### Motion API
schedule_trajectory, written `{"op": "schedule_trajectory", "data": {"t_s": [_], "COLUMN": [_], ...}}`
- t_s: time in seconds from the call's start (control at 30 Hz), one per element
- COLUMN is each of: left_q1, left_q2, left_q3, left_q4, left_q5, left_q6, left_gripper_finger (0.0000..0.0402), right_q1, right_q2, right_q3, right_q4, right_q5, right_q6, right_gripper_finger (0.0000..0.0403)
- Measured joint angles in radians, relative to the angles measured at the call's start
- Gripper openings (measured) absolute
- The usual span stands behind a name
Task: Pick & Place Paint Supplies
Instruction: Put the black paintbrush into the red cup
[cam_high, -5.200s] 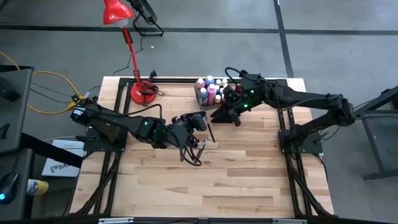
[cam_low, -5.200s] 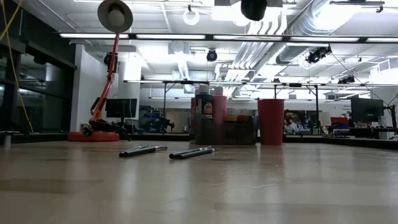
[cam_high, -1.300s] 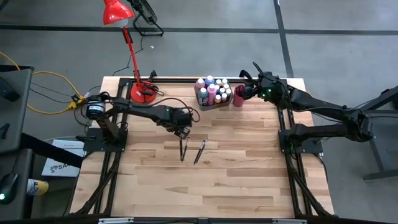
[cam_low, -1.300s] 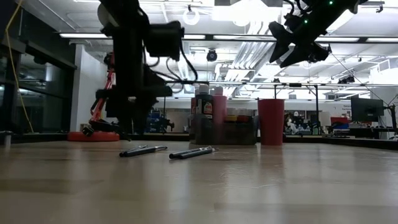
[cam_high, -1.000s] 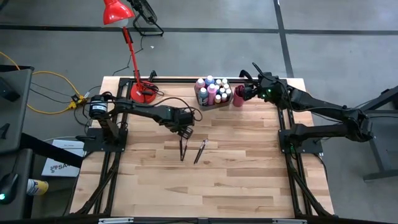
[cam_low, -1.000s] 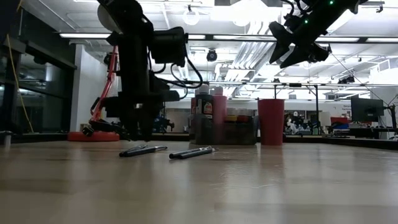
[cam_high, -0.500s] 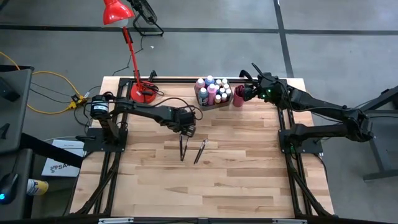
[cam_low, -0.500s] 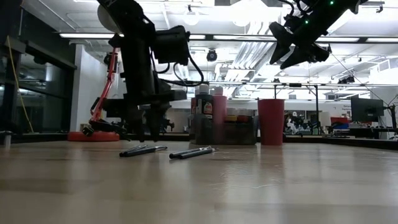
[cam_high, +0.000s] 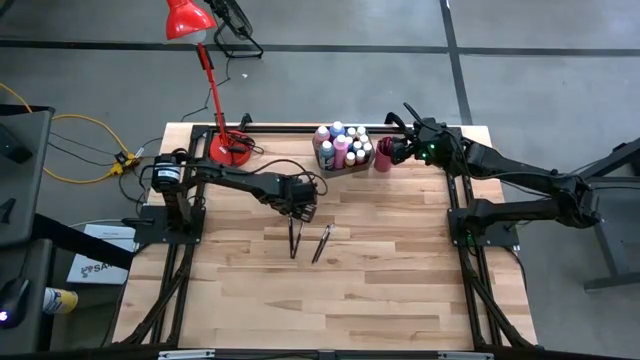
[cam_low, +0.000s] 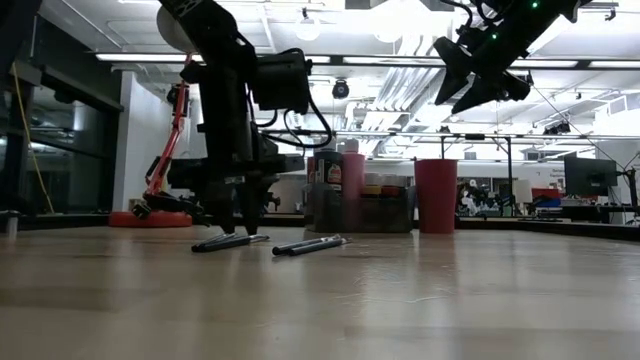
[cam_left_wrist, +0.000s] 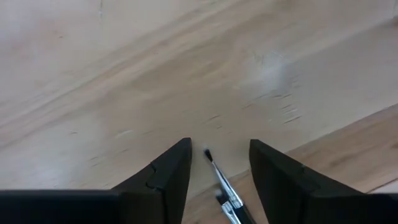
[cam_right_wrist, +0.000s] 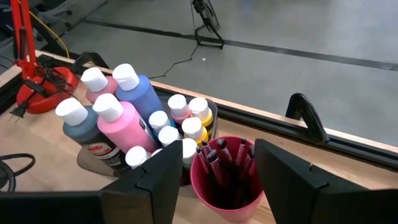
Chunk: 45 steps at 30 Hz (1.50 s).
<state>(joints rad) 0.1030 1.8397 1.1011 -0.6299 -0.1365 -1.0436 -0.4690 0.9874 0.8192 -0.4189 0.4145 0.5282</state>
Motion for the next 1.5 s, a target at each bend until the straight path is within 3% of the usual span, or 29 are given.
{"op": "schedule_trajectory", "data": {"t_s": [0.43, 0.87, 1.03, 1.17, 1.5], "left_q1": [0.000, 0.002, 0.001, 0.002, 0.002], "left_q2": [0.003, -0.038, -0.084, -0.102, -0.109], "left_q3": [-0.003, -0.002, 0.052, 0.120, 0.424], "left_q4": [-0.021, -0.004, 0.034, 0.112, 0.314], "left_q5": [0.004, -0.001, -0.027, -0.051, -0.082], "left_q6": [0.018, 0.096, 0.177, 0.316, 0.799], "left_gripper_finger": [0.0010, 0.0000, 0.0000, 0.0000, 0.0000], "right_q1": [0.000, 0.000, 0.000, 0.000, 0.000], "right_q2": [0.000, 0.000, 0.000, 0.000, 0.000], "right_q3": [0.000, 0.000, 0.000, 0.000, 0.000], "right_q4": [0.000, -0.019, -0.031, -0.019, 0.109], "right_q5": [0.005, 0.001, -0.019, -0.132, -0.587], "right_q6": [-0.001, -0.002, -0.002, -0.013, -0.062], "right_gripper_finger": [0.0193, 0.0193, 0.0193, 0.0193, 0.0193]}}
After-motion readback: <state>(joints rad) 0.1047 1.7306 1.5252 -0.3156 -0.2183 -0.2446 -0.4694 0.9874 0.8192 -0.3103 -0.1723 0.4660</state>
